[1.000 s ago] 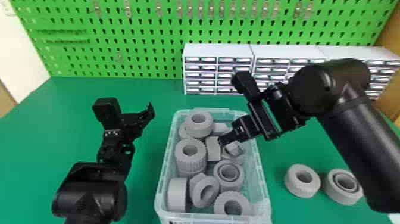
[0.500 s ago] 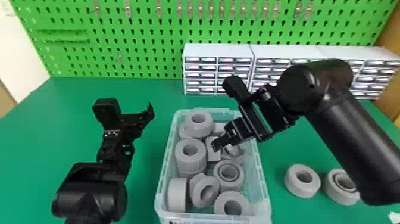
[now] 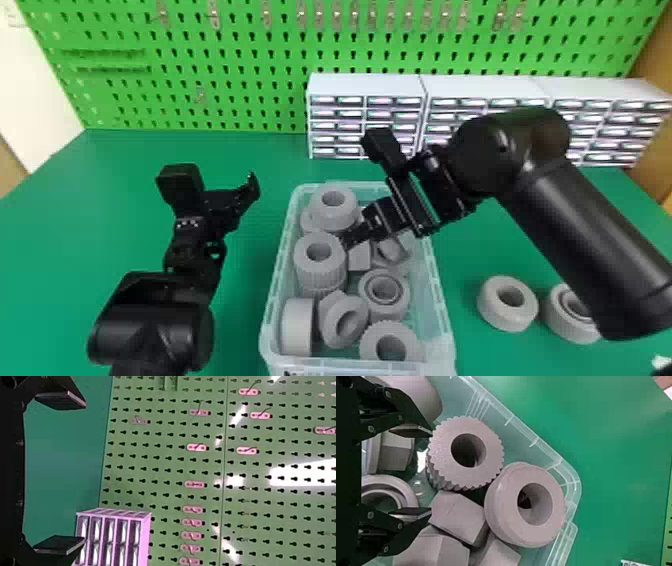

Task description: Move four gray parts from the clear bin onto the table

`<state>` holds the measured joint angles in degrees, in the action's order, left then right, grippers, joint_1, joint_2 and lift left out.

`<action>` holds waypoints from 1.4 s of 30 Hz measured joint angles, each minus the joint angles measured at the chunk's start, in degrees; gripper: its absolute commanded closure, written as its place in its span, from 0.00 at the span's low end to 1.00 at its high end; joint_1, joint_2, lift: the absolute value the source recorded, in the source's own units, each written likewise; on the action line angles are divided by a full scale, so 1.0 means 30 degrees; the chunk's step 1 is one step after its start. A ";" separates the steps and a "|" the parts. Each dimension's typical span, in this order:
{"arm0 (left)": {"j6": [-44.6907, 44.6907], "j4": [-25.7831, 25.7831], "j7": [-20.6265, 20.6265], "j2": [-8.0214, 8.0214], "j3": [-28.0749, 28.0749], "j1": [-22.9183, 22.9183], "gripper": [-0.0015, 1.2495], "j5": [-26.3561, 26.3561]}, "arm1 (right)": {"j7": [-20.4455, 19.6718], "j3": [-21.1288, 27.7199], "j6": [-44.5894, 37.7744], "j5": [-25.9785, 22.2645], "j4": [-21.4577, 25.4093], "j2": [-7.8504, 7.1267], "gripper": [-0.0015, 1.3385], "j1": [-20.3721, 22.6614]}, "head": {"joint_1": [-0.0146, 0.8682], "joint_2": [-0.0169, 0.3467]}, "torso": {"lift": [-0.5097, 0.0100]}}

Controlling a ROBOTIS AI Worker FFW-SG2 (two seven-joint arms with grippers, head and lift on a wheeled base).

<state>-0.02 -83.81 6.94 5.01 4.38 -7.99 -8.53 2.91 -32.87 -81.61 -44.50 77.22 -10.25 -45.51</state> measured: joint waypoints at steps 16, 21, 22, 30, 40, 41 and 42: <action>-0.0002 0.0076 0.0000 -0.0001 0.0049 -0.0019 0.07 0.0026 | 0.0385 -0.1146 0.1816 -0.0084 -0.1544 0.0235 0.41 -0.0304 | 0.80 0.24 | 0.88; -0.0004 0.0076 0.0000 -0.0001 0.0059 -0.0020 0.07 0.0030 | 0.0724 -0.1518 0.2410 -0.0046 -0.1934 0.0265 0.41 -0.0345 | 0.80 0.24 | 0.88; -0.0004 0.0076 0.0000 -0.0001 0.0061 -0.0024 0.07 0.0029 | 0.0814 -0.1611 0.2571 -0.0005 -0.2034 0.0280 0.41 -0.0358 | 0.80 0.24 | 0.88; -0.0005 0.0076 0.0000 -0.0001 0.0090 -0.0059 0.07 0.0024 | 0.1021 -0.2016 0.3569 0.0180 -0.2719 0.0409 0.41 -0.0388 | 0.80 0.24 | 0.88; -0.0006 0.0107 0.0000 -0.0002 0.0128 -0.0062 0.07 0.0019 | 0.1038 -0.2384 0.4411 0.0212 -0.3457 0.0522 0.41 -0.0388 | 0.80 0.24 | 0.88; -0.0006 0.0107 0.0000 -0.0002 0.0128 -0.0062 0.07 0.0020 | 0.1040 -0.2423 0.4498 0.0213 -0.3519 0.0531 0.41 -0.0388 | 0.80 0.24 | 0.88; -0.0006 0.0107 0.0000 -0.0002 0.0129 -0.0062 0.07 0.0021 | 0.1045 -0.2467 0.4598 0.0213 -0.3584 0.0541 0.41 -0.0388 | 0.80 0.24 | 0.88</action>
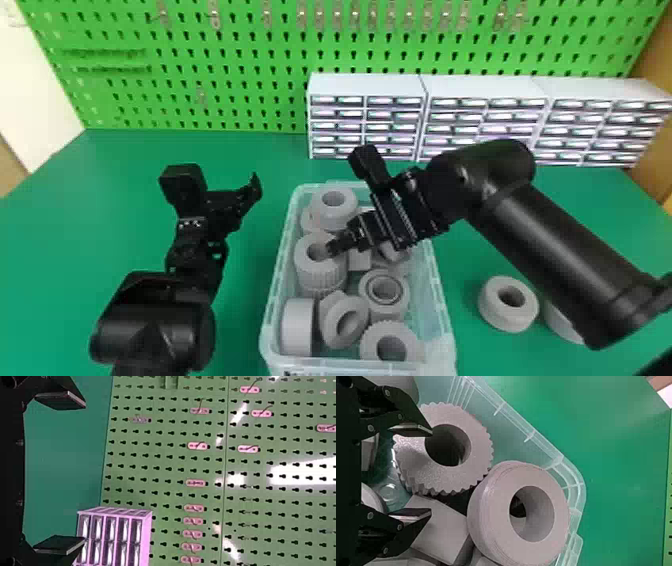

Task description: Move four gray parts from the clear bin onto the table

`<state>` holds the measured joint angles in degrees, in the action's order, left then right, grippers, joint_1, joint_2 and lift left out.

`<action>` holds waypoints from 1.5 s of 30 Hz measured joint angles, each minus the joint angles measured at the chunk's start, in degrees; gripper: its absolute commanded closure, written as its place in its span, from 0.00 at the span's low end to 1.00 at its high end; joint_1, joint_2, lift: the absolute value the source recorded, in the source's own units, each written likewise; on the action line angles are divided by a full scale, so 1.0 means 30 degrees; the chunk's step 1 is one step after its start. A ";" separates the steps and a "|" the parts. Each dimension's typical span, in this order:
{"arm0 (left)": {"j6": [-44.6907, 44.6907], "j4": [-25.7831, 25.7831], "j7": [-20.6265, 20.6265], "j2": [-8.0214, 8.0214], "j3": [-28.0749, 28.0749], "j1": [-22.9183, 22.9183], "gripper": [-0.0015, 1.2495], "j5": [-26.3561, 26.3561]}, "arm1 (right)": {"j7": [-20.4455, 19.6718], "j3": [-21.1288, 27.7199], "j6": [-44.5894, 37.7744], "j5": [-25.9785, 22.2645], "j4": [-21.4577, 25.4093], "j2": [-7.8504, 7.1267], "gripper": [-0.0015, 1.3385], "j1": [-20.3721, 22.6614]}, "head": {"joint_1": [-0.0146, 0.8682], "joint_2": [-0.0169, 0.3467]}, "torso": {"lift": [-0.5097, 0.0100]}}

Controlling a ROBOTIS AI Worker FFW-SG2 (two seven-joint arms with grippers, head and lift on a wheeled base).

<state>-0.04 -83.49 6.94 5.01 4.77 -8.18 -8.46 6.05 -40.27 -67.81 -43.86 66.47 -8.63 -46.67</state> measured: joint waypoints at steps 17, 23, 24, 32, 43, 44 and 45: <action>-0.0005 0.0055 0.0000 0.0001 0.0058 -0.0029 0.07 0.0009 | 0.0112 -0.0648 0.1803 -0.0317 -0.0904 0.0132 0.41 -0.0058 | 0.80 0.24 | 0.88; -0.0010 0.0057 0.0000 0.0003 0.0051 -0.0030 0.07 0.0009 | 0.0116 -0.0874 0.2210 -0.0386 -0.1261 0.0198 0.41 -0.0087 | 0.80 0.24 | 0.88; -0.0011 0.0057 0.0000 0.0003 0.0051 -0.0035 0.07 0.0009 | 0.0116 -0.0911 0.2254 -0.0393 -0.1314 0.0208 0.41 -0.0087 | 0.80 0.24 | 0.88; -0.0014 0.0057 0.0000 0.0016 0.0051 -0.0104 0.07 0.0009 | 0.0118 -0.1235 0.2487 -0.0464 -0.1604 0.0259 0.41 -0.0133 | 0.80 0.24 | 0.88; -0.0016 0.0057 0.0000 0.0030 0.0015 -0.0146 0.07 -0.0003 | 0.0109 -0.1424 0.2584 -0.0485 -0.1701 0.0274 0.41 -0.0162 | 0.80 0.24 | 0.88; -0.0016 0.0057 0.0000 0.0030 0.0019 -0.0146 0.07 -0.0003 | 0.0103 -0.1425 0.2602 -0.0468 -0.1714 0.0279 0.41 -0.0166 | 0.80 0.24 | 0.88; -0.0016 0.0057 0.0000 0.0030 0.0025 -0.0146 0.07 -0.0003 | 0.0100 -0.1427 0.2633 -0.0447 -0.1731 0.0284 0.41 -0.0169 | 0.80 0.24 | 0.88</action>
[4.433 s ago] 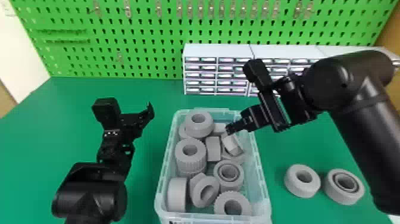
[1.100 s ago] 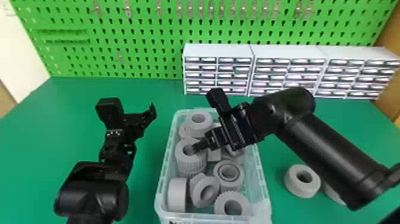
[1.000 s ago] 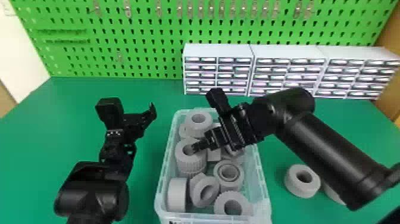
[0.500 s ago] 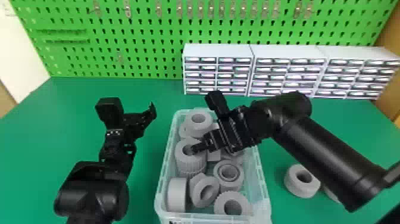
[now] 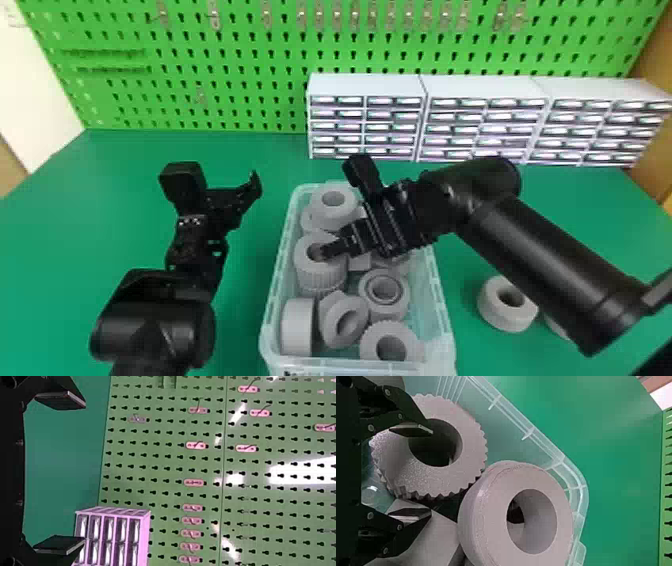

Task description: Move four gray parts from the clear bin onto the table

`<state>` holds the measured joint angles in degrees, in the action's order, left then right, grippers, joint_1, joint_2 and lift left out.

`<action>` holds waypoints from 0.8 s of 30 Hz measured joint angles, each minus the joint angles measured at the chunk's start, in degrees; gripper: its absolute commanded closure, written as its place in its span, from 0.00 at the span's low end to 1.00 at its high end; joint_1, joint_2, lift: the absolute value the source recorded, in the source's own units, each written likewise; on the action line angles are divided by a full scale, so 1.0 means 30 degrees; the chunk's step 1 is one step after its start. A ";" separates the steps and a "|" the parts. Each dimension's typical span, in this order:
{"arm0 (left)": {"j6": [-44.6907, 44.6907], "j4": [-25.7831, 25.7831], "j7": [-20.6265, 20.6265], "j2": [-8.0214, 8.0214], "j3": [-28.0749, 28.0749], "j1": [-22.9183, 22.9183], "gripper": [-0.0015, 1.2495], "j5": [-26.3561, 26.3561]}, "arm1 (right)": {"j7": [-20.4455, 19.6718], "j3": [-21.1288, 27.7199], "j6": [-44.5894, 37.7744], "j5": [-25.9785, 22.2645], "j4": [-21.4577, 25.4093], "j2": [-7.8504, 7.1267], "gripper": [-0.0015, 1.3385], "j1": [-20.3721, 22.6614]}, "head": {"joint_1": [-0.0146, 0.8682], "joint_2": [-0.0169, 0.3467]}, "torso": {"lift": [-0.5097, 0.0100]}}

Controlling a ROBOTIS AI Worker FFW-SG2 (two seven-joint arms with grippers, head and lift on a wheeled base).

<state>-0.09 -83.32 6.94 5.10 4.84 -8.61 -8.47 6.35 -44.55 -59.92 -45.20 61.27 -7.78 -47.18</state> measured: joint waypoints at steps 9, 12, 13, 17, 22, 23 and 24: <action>0.0000 0.0000 0.0000 0.0000 0.0052 -0.0005 0.07 0.0007 | -0.0001 -0.0112 0.0818 0.0066 -0.0219 0.0060 0.41 0.0052 | 0.80 0.24 | 0.88; 0.0000 0.0000 0.0000 0.0000 0.0054 -0.0022 0.07 0.0005 | -0.0003 -0.0140 0.0932 0.0066 -0.0340 0.0080 0.41 0.0054 | 0.80 0.24 | 0.88; 0.0000 0.0000 0.0000 0.0000 0.0055 -0.0027 0.07 0.0005 | 0.0001 -0.0161 0.0958 0.0066 -0.0401 0.0091 0.41 0.0052 | 0.80 0.24 | 0.88; 0.0000 0.0000 0.0000 0.0000 0.0055 -0.0030 0.07 0.0008 | 0.0003 -0.0291 0.0985 0.0066 -0.0619 0.0116 0.41 0.0014 | 0.80 0.24 | 0.88; 0.0000 0.0000 0.0000 -0.0001 0.0031 -0.0030 0.07 0.0010 | -0.0001 -0.0518 0.0990 -0.0019 -0.0845 0.0132 0.54 -0.0035 | 0.80 0.24 | 0.88; 0.0000 0.0000 0.0000 -0.0001 0.0027 -0.0030 0.07 0.0011 | -0.0001 -0.0547 0.0990 -0.0046 -0.0861 0.0132 0.57 -0.0040 | 0.80 0.24 | 0.88; 0.0000 0.0000 0.0000 -0.0001 0.0022 -0.0030 0.07 0.0011 | -0.0003 -0.0572 0.0990 -0.0070 -0.0872 0.0132 0.59 -0.0045 | 0.80 0.24 | 0.88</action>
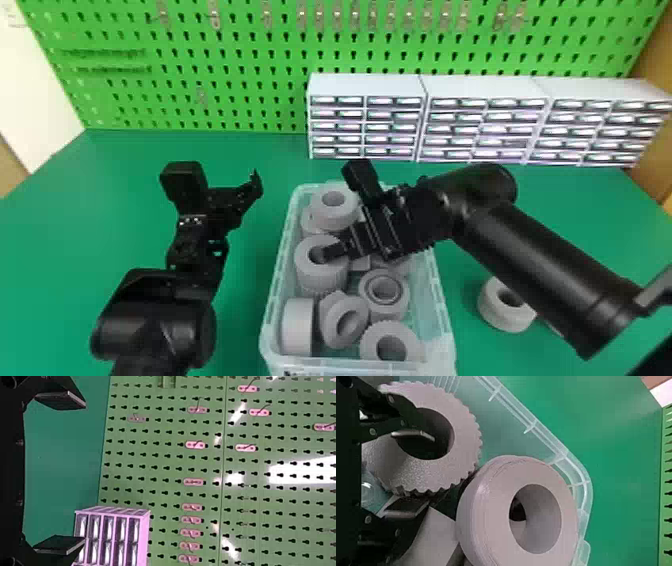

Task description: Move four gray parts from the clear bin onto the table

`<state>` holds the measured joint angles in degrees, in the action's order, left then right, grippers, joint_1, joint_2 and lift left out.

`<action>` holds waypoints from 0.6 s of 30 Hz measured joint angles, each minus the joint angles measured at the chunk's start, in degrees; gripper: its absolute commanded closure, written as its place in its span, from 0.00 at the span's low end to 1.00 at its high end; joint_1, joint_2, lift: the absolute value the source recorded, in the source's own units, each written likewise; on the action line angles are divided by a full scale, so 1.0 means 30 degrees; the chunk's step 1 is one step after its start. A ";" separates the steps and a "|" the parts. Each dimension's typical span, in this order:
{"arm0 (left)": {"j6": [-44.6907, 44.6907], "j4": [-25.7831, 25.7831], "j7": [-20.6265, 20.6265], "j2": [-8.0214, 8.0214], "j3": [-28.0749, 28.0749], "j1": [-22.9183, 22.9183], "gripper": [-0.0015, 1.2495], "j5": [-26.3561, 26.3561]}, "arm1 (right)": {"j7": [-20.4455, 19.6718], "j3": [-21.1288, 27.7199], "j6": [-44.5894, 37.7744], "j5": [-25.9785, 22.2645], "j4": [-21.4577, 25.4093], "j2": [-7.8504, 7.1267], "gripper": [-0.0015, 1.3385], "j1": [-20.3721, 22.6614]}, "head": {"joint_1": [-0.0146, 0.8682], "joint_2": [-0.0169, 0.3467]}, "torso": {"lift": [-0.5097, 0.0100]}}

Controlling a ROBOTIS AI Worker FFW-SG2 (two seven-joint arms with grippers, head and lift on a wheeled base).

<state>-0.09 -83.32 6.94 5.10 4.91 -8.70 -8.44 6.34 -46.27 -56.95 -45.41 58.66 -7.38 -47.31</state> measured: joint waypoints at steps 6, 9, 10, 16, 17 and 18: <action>0.0000 0.0000 0.0000 0.0000 -0.0021 0.0001 0.07 0.0001 | 0.0003 -0.0035 -0.0051 -0.0213 -0.0016 -0.0001 0.64 -0.0087 | 0.80 0.24 | 0.88; 0.0000 0.0000 0.0000 0.0000 -0.0032 0.0017 0.07 -0.0003 | 0.0014 -0.0023 -0.0145 -0.0338 0.0015 -0.0001 0.65 -0.0110 | 0.80 0.24 | 0.88; -0.0007 0.0000 0.0000 0.0000 -0.0042 0.0032 0.07 -0.0007 | 0.0017 -0.0017 -0.0180 -0.0372 0.0051 -0.0001 0.66 -0.0111 | 0.80 0.24 | 0.88; -0.0059 0.0000 0.0000 0.0000 -0.0085 0.0102 0.08 -0.0027 | -0.0003 0.0136 -0.0533 -0.0417 0.0334 -0.0003 0.66 -0.0129 | 0.80 0.24 | 0.88; -0.0066 0.0000 0.0000 0.0000 -0.0089 0.0109 0.07 -0.0028 | -0.0003 0.0172 -0.0593 -0.0418 0.0401 -0.0007 0.66 -0.0129 | 0.80 0.24 | 0.88; -0.0072 0.0000 0.0000 0.0000 -0.0095 0.0117 0.07 -0.0028 | -0.0004 0.0213 -0.0656 -0.0418 0.0473 -0.0012 0.66 -0.0129 | 0.80 0.24 | 0.88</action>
<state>-0.30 -83.32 6.94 5.10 4.62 -8.35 -8.52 6.33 -45.63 -58.91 -46.66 60.08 -7.42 -47.70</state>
